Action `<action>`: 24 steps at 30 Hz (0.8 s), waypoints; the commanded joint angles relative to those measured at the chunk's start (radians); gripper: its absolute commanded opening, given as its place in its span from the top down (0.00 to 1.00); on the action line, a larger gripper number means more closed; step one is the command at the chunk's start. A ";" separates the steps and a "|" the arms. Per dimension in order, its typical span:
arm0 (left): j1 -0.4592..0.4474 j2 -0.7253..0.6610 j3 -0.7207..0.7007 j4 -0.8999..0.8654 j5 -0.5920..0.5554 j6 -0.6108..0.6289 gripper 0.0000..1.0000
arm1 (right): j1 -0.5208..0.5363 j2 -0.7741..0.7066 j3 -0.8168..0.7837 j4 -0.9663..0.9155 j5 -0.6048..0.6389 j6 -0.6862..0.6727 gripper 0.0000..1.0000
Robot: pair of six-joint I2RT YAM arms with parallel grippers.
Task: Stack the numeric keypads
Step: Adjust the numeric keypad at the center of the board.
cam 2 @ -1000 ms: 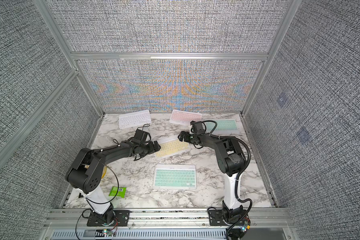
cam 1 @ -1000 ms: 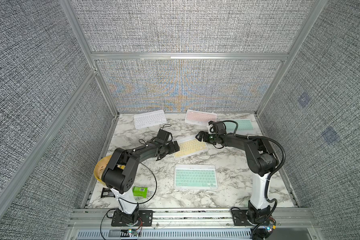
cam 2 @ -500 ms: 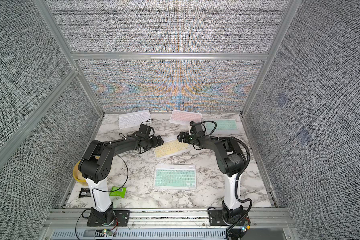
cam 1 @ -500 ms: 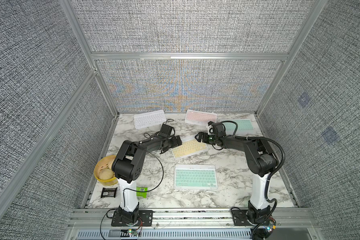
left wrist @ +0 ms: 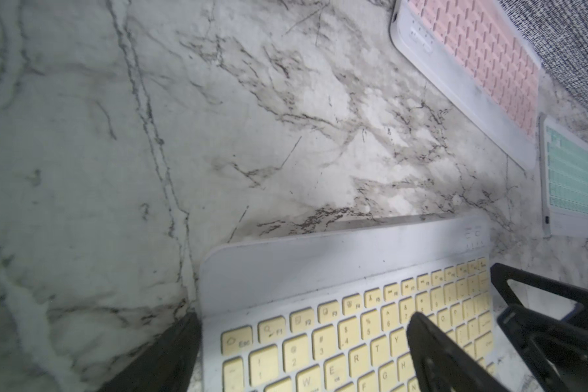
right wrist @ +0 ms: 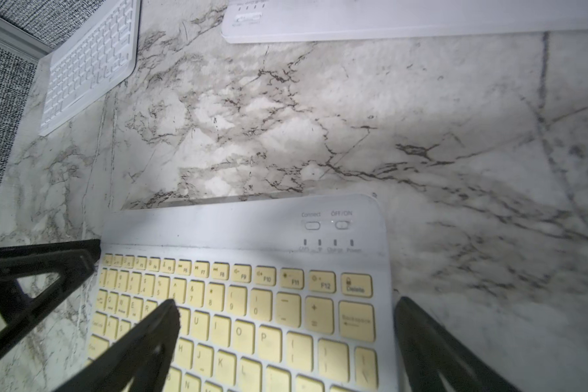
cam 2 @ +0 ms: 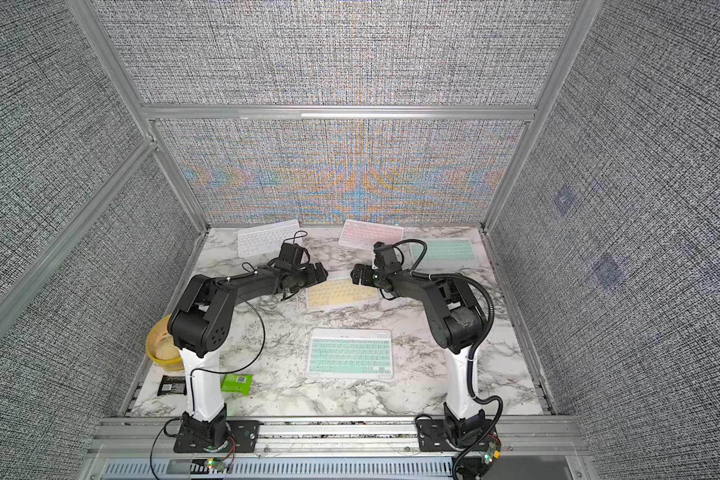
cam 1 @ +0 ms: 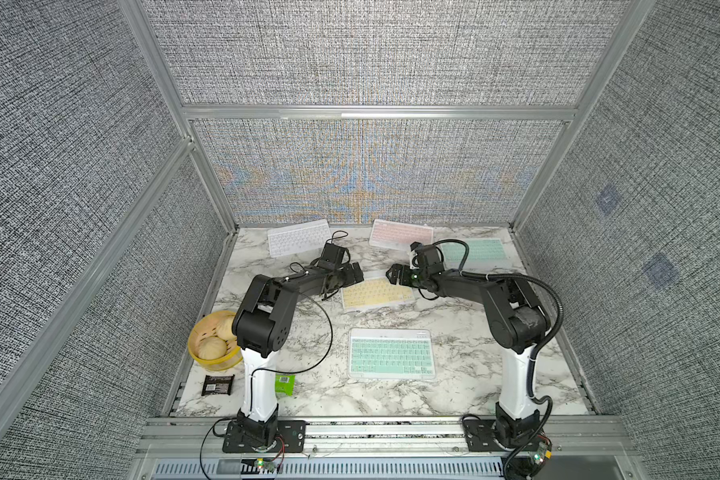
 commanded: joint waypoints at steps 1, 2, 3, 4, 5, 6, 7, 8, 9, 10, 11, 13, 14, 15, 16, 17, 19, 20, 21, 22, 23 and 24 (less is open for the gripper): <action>-0.011 -0.004 -0.037 0.074 0.284 -0.086 0.05 | 0.032 0.029 -0.012 -0.201 -0.154 0.074 0.01; -0.011 -0.013 -0.050 0.113 0.311 -0.104 0.05 | 0.038 0.024 -0.015 -0.194 -0.161 0.082 0.01; -0.011 -0.024 -0.061 0.145 0.332 -0.122 0.04 | 0.041 0.020 -0.019 -0.185 -0.166 0.091 0.01; -0.011 -0.032 -0.069 0.174 0.351 -0.136 0.04 | 0.045 0.014 -0.023 -0.178 -0.171 0.099 0.01; -0.011 -0.042 -0.076 0.205 0.369 -0.152 0.05 | 0.050 0.009 -0.025 -0.175 -0.171 0.107 0.01; -0.011 -0.049 -0.083 0.233 0.389 -0.170 0.05 | 0.053 0.005 -0.027 -0.177 -0.170 0.118 0.01; -0.011 -0.051 -0.085 0.257 0.407 -0.191 0.05 | 0.057 0.001 -0.029 -0.175 -0.169 0.126 0.01; -0.011 -0.052 -0.087 0.284 0.425 -0.212 0.05 | 0.059 -0.005 -0.033 -0.169 -0.167 0.135 0.01; -0.011 -0.052 -0.091 0.315 0.441 -0.233 0.05 | 0.063 -0.010 -0.039 -0.166 -0.164 0.140 0.01; -0.011 -0.052 -0.096 0.338 0.450 -0.250 0.05 | 0.064 -0.011 -0.042 -0.164 -0.161 0.146 0.01; -0.011 -0.052 -0.100 0.355 0.453 -0.264 0.05 | 0.064 -0.014 -0.046 -0.163 -0.157 0.152 0.01; -0.011 -0.052 -0.104 0.356 0.450 -0.272 0.05 | 0.063 -0.014 -0.048 -0.172 -0.145 0.160 0.01; -0.011 -0.052 -0.106 0.352 0.447 -0.270 0.05 | 0.063 -0.017 -0.049 -0.178 -0.137 0.160 0.01; -0.011 -0.079 -0.113 0.351 0.445 -0.270 0.05 | 0.061 -0.017 -0.050 -0.183 -0.129 0.161 0.01; -0.011 -0.084 -0.118 0.352 0.443 -0.272 0.05 | 0.061 -0.019 -0.051 -0.185 -0.125 0.161 0.01; -0.011 -0.090 -0.125 0.355 0.440 -0.273 0.05 | 0.058 -0.022 -0.054 -0.185 -0.120 0.163 0.01; -0.011 -0.098 -0.135 0.362 0.439 -0.276 0.05 | 0.055 -0.027 -0.058 -0.184 -0.118 0.167 0.01; -0.011 -0.102 -0.139 0.364 0.439 -0.277 0.05 | 0.050 -0.029 -0.059 -0.183 -0.118 0.169 0.01; -0.011 -0.105 -0.138 0.367 0.439 -0.278 0.05 | 0.046 -0.031 -0.061 -0.180 -0.119 0.173 0.01; -0.010 -0.107 -0.138 0.367 0.439 -0.280 0.05 | 0.043 -0.033 -0.064 -0.176 -0.122 0.175 0.01; -0.010 -0.107 -0.139 0.367 0.441 -0.281 0.05 | 0.040 -0.035 -0.066 -0.172 -0.121 0.177 0.01; -0.009 -0.110 -0.138 0.366 0.441 -0.280 0.05 | 0.038 -0.040 -0.069 -0.173 -0.115 0.181 0.01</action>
